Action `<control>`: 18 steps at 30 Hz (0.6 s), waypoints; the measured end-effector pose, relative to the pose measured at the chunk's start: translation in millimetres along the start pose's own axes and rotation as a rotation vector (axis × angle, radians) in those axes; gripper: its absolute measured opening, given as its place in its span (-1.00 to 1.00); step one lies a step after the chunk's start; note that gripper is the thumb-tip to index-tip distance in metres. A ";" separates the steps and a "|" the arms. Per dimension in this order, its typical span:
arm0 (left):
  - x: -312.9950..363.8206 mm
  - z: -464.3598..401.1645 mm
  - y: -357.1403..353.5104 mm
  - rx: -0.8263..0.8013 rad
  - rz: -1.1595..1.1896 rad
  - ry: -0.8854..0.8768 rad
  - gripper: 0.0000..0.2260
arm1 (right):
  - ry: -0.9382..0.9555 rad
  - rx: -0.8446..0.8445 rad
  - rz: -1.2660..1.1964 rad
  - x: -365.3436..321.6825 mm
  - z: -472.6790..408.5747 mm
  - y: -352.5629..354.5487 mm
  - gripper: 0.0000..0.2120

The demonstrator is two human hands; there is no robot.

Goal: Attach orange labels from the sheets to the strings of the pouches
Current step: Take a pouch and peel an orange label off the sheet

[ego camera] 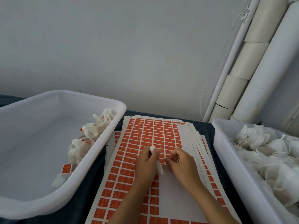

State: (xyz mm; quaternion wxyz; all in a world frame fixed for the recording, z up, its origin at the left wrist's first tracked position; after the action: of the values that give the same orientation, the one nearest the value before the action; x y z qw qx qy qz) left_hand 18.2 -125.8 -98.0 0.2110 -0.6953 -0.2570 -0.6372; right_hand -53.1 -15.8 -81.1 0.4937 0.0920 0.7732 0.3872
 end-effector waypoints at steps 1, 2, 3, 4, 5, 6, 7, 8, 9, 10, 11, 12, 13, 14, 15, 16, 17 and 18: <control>1.3 0.3 0.2 -0.004 0.004 -0.006 -0.83 | -0.007 0.008 -0.004 0.4 -0.1 -0.2 -0.86; 2.6 0.8 0.9 -0.003 0.008 -0.011 -0.83 | -0.013 0.023 -0.026 1.4 0.4 0.4 -0.84; 3.9 1.4 1.6 0.001 0.017 -0.014 -0.83 | -0.018 0.050 -0.061 2.1 0.8 2.2 -0.82; 4.7 1.8 2.3 0.002 0.035 -0.010 -0.83 | -0.022 0.091 -0.104 2.8 1.7 5.4 -0.81; 5.4 1.9 2.7 0.002 0.059 0.003 -0.84 | -0.024 0.145 -0.152 3.9 2.5 9.6 -0.82; 5.5 1.6 3.1 0.002 0.084 0.023 -0.85 | -0.028 0.205 -0.203 5.0 3.4 14.3 -0.83; 5.6 1.2 3.2 -0.001 0.100 0.044 -0.87 | -0.036 0.265 -0.256 6.4 3.8 19.0 -0.82; 5.8 0.8 3.2 -0.005 0.107 0.059 -0.88 | -0.049 0.317 -0.308 8.5 4.2 23.5 -0.80; 6.0 -0.1 3.0 -0.009 0.112 0.070 -0.89 | -0.066 0.360 -0.357 10.9 4.1 27.2 -0.78; 6.2 -0.5 2.9 -0.012 0.118 0.076 -0.89 | -0.083 0.392 -0.396 12.9 4.0 30.3 -0.76; 7.1 -0.8 2.8 -0.015 0.126 0.080 -0.90 | -0.091 0.413 -0.421 14.3 3.6 33.0 -0.75; 8.4 -0.7 2.9 -0.020 0.134 0.077 -0.90 | -0.094 0.426 -0.440 15.3 3.5 35.1 -0.75; 10.1 -0.6 3.1 -0.026 0.139 0.068 -0.91 | -0.094 0.433 -0.463 15.5 3.0 36.7 -0.77; 11.8 -0.4 3.2 -0.034 0.139 0.053 -0.91 | -0.093 0.437 -0.493 15.4 2.8 38.0 -0.79; 13.6 0.1 3.2 -0.039 0.138 0.034 -0.93 | -0.090 0.439 -0.522 15.1 2.6 38.8 -0.82; 15.0 0.8 3.1 -0.044 0.138 0.016 -0.95 | -0.084 0.446 -0.541 14.3 3.0 39.6 -0.85; 16.3 1.7 2.7 -0.050 0.144 0.004 -0.98 | -0.072 0.458 -0.548 13.1 4.0 40.0 -0.88; 16.8 2.6 2.4 -0.053 0.155 -0.004 -0.97 | -0.060 0.470 -0.552 11.9 5.3 40.1 -0.91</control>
State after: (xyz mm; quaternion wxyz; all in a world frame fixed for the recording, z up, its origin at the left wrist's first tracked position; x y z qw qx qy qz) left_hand 22.6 -124.6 -81.6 0.2405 -0.7199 -0.1858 -0.6241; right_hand -64.2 20.5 -62.8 0.5676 0.0020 0.8219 0.0481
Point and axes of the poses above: each hand's wrist, its own z-axis away from the middle knuckle, its own y-axis out of the back of the hand, x = y × z, the point moved 4 cm from there along -z, towards the middle knuckle, and after that the axes turned 5 degrees about -x, right-handed, at the moved point
